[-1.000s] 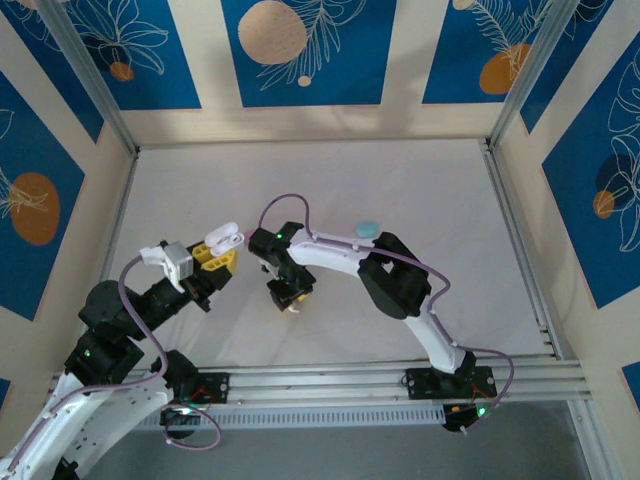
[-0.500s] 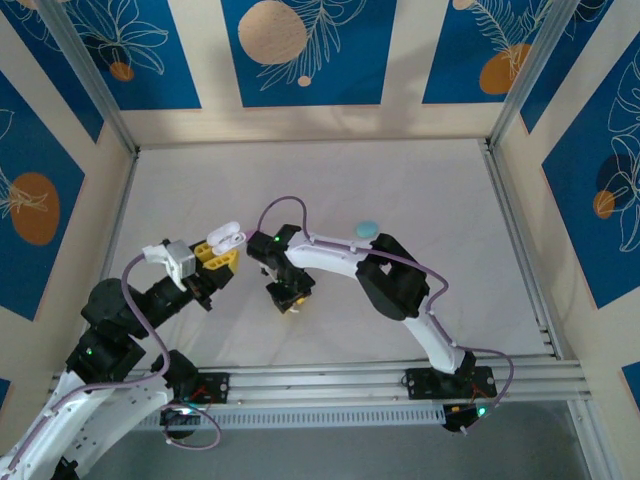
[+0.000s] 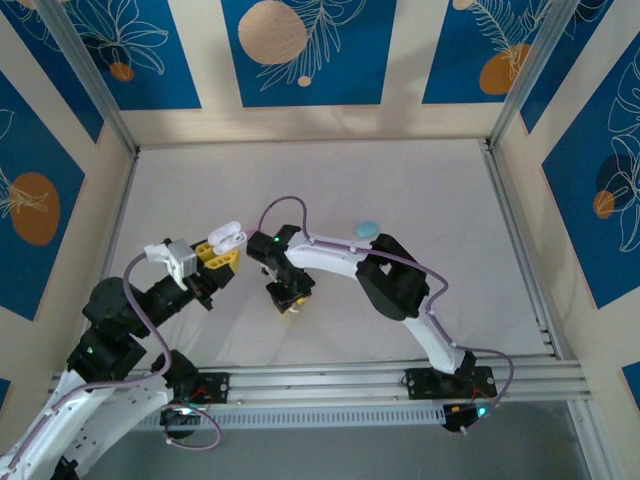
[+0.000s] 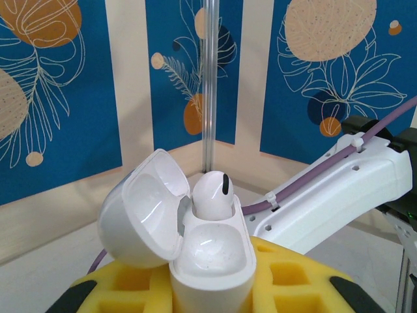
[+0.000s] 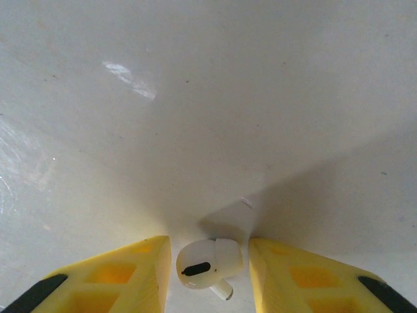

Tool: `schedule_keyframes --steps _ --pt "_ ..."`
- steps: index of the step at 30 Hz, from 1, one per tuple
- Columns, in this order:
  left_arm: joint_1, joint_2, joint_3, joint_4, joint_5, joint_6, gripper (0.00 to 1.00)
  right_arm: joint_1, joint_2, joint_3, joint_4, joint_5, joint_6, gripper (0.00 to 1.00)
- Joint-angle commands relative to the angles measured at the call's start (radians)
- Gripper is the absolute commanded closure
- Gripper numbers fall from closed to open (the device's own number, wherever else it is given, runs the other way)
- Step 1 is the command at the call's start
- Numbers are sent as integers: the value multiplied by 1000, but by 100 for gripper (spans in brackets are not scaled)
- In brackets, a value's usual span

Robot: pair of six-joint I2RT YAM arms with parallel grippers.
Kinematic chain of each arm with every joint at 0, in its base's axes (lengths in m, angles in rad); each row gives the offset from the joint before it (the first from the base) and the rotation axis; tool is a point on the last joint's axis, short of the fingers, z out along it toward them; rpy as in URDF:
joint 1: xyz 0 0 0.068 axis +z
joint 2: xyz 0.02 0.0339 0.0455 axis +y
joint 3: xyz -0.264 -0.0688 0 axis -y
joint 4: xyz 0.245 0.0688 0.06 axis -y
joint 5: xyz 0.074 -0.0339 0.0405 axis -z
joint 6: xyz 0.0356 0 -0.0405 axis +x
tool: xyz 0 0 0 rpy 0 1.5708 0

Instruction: Insert the wireless bluetooth earbuds into the charging case

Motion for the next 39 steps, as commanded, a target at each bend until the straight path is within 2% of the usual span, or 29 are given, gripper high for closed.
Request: schedule_keyframes --steps 1,16,31,39 --pt "-3 6 21 45 6 2 83 -5 35 9 -6 13 11 62" --pt "-4 58 31 57 20 3 83 -6 48 -9 1 32 28 62" --pt "-5 16 -1 69 8 -2 82 -18 38 -3 -14 47 22 60" --pt "-4 42 3 82 21 -2 83 -18 49 11 -14 43 12 60"
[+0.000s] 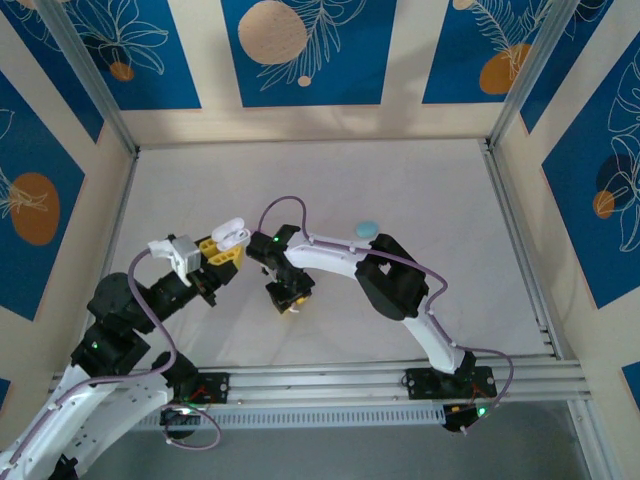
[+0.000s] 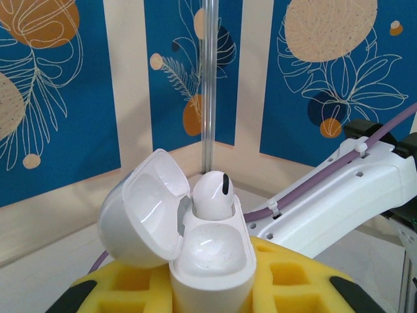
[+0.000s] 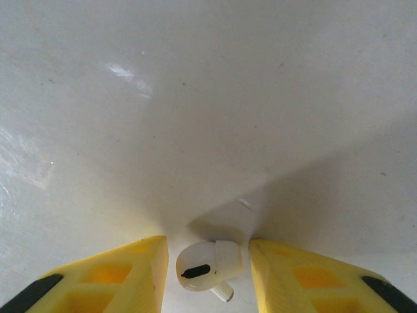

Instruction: Insert the wireless bluetooth earbuds into the charging case

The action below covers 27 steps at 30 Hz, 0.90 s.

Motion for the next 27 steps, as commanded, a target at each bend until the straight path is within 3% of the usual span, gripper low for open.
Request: schedule_keyframes --steps 1,17,27 --pt "-5 8 3 46 17 -2 83 -12 43 4 -7 39 -1 60" --pt "-5 12 1 50 20 -10 83 -13 41 5 -10 28 8 66" --pt "-4 28 -5 70 23 -17 83 -51 -140 -88 59 21 72 68"
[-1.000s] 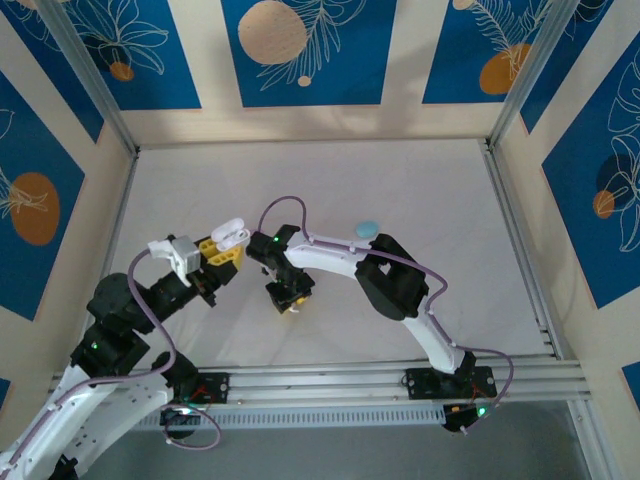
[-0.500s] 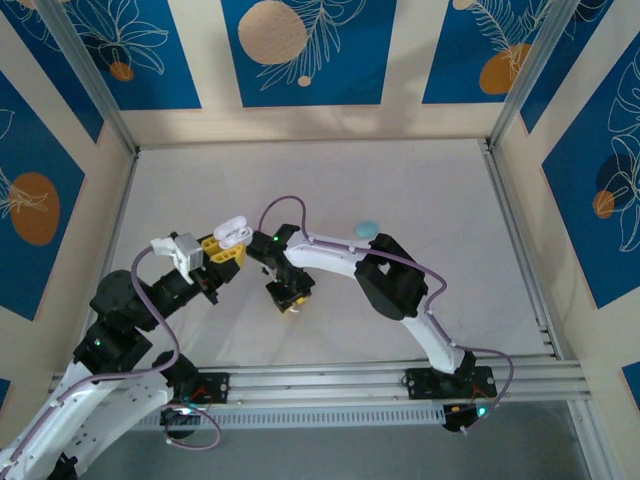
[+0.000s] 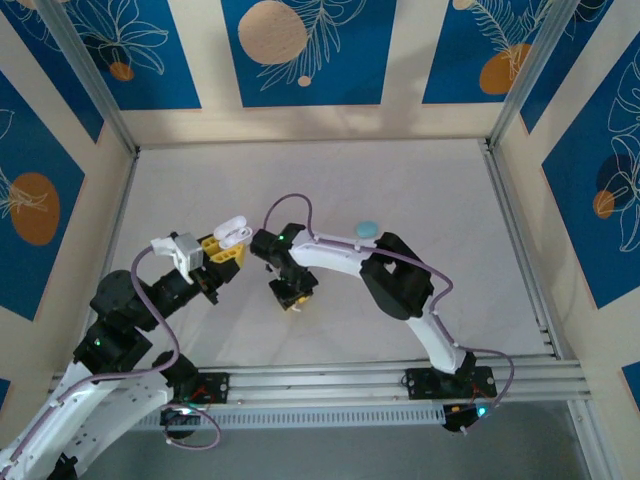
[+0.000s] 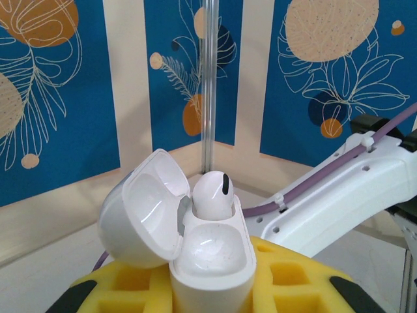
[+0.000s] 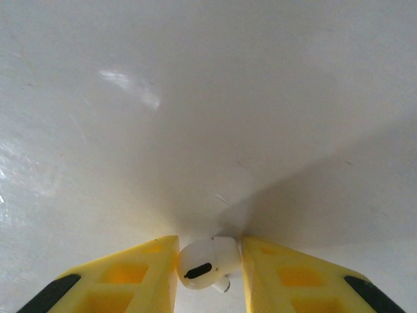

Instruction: Insert the wireless bluetooth earbuds into the charging case

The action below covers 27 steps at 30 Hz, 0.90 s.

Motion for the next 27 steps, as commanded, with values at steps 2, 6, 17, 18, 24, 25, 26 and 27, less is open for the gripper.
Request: schedule_keyframes --steps 2,6,17,18,24,25,26,27 --pt "-5 21 -6 61 29 -17 83 -42 -142 -58 41 16 54 69" --pt "-4 42 -15 90 37 -24 82 -75 -247 -117 76 6 91 69" --pt "-5 155 -83 252 88 -51 83 -178 -616 -243 148 11 208 69" --pt "-4 171 -93 285 94 -55 83 -190 -662 -256 162 11 222 69" --pt "-4 255 -189 521 117 -63 83 -229 -912 -322 282 33 300 69" --pt "-4 269 -202 553 119 -61 83 -229 -942 -328 301 36 308 69" --pt "-4 283 -215 589 123 -60 83 -229 -972 -330 322 34 317 69" --pt "-5 299 -227 622 125 -56 83 -227 -995 -328 343 26 322 69"
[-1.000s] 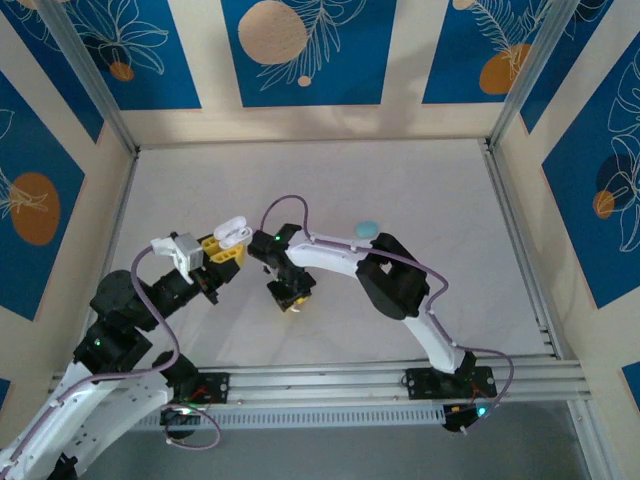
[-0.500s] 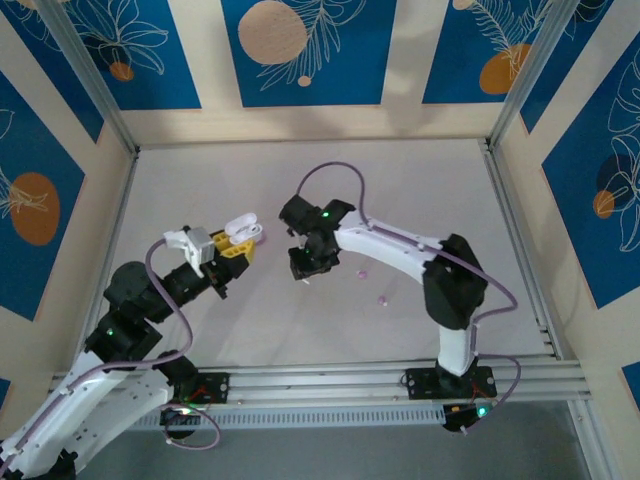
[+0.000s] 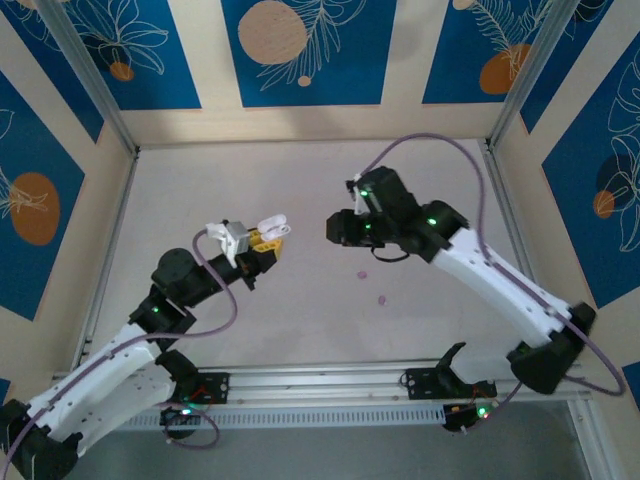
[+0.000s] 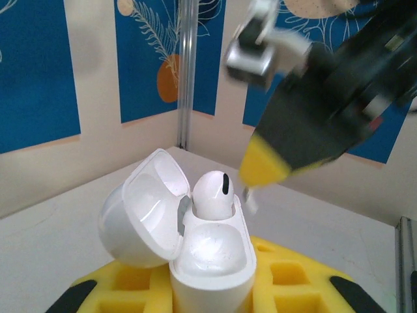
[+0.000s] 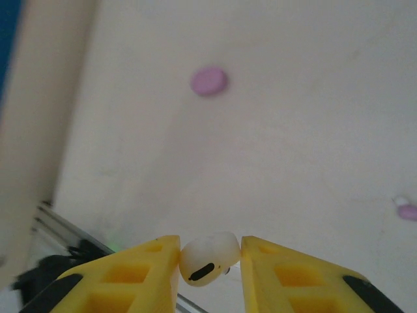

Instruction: Insert the wireless bluetooth earbuds into the charging case

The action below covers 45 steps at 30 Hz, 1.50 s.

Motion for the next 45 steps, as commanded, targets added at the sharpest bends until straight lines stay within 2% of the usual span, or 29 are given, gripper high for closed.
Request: schedule_keyframes --steps 1,7,18,33,45 --pt "-7 33 -31 217 38 -2 83 7 -65 -9 95 0 59 69" --pt "-20 118 -49 319 29 20 83 67 -63 55 135 -1 81 69" --pt "-66 227 -43 419 -64 59 84 132 -15 72 234 31 132 69" --pt "-77 247 -43 436 -119 55 84 208 60 115 241 158 116 69" --pt "-82 246 -41 432 -130 43 83 232 118 153 206 167 109 69"
